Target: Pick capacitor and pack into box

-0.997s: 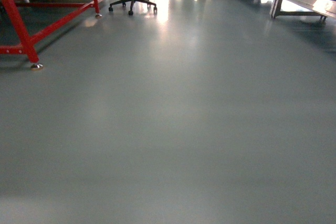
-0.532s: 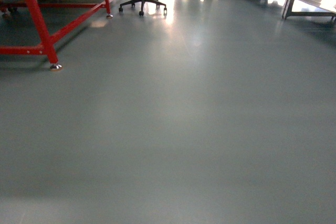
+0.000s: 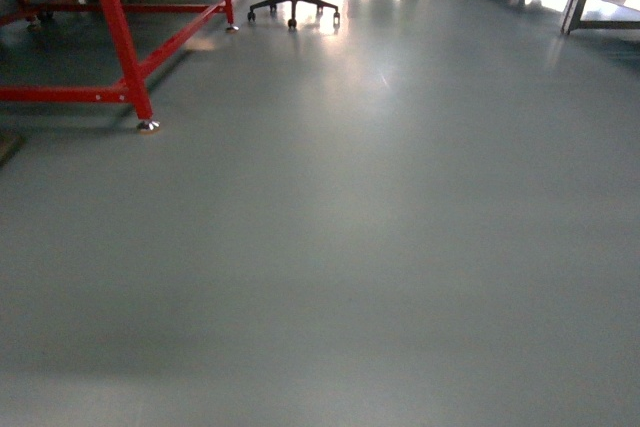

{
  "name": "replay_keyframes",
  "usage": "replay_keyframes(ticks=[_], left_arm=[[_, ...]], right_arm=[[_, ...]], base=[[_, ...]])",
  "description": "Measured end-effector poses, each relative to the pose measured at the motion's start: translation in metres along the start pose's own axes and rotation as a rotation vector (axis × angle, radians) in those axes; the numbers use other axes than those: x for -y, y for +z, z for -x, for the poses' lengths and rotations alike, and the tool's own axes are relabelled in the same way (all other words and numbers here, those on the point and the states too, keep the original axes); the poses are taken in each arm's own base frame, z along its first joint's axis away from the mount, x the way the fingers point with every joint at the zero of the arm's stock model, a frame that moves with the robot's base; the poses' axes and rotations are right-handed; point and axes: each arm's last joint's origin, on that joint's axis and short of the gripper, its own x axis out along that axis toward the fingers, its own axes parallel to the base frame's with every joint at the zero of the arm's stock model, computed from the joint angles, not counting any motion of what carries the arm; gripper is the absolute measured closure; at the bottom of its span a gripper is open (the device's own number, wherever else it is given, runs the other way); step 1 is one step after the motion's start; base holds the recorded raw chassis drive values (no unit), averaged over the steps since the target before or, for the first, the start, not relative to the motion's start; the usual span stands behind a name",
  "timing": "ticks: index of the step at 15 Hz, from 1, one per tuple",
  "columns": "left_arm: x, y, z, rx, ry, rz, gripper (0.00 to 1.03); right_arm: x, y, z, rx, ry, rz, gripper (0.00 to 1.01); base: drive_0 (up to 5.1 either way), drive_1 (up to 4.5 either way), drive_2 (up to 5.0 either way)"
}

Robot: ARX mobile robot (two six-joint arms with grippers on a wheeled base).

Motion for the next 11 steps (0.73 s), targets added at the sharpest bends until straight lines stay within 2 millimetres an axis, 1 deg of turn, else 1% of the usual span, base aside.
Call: replay_keyframes(ticks=[11], left_arm=[[0.0, 0.0, 0.0, 0.0, 0.0, 0.0, 0.59]], right_arm=[[0.0, 0.0004, 0.0, 0.005, 0.0, 0.0, 0.03]], base=[[-5.0, 2.42, 2.4]])
